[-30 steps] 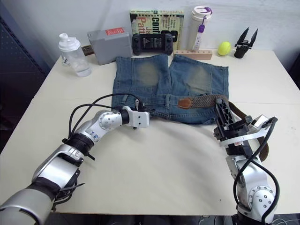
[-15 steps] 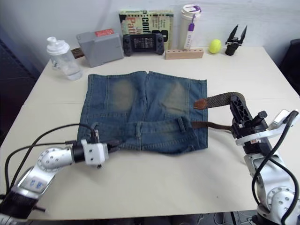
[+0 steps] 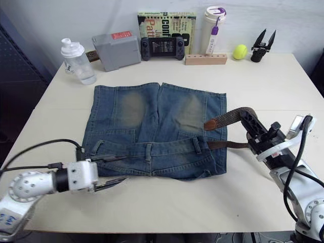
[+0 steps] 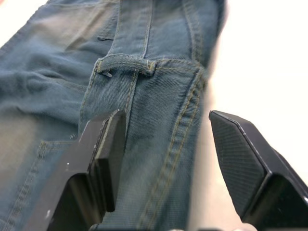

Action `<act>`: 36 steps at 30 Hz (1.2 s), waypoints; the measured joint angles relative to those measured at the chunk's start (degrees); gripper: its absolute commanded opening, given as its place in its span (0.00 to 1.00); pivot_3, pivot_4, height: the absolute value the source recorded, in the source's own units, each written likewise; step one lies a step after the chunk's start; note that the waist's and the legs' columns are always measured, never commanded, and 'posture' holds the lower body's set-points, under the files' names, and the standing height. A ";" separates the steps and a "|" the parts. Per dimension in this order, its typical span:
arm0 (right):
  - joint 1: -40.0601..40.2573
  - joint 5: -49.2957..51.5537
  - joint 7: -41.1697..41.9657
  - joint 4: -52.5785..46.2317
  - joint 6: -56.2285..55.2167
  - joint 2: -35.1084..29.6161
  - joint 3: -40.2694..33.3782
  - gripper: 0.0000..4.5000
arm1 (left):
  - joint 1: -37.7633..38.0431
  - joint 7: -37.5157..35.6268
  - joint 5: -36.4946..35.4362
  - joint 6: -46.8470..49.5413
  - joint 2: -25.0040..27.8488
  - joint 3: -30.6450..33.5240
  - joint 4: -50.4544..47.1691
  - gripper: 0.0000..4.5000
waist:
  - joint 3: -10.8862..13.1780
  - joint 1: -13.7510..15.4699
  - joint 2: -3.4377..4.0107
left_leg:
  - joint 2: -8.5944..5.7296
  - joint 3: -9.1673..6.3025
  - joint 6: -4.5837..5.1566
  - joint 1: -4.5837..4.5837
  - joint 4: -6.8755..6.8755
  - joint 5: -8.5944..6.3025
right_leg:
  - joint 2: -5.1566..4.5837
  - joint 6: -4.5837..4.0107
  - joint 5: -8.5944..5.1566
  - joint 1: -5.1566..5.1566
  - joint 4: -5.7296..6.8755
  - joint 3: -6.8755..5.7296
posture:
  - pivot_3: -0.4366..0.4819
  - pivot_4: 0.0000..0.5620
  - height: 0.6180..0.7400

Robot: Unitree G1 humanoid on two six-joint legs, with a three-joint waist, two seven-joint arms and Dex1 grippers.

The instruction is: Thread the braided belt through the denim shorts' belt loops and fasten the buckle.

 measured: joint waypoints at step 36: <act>1.07 -34.52 8.64 1.15 3.62 1.11 7.19 0.00 | -26.55 -7.36 -20.03 26.53 -7.18 -4.05 6.58 0.70 | 0.07 0.07 0.07 | -0.10 0.13 -0.13 0.00 -0.02 -0.02 | 0.42 0.03 0.03 -0.01 -0.15 0.08 | 0.48 0.27 0.92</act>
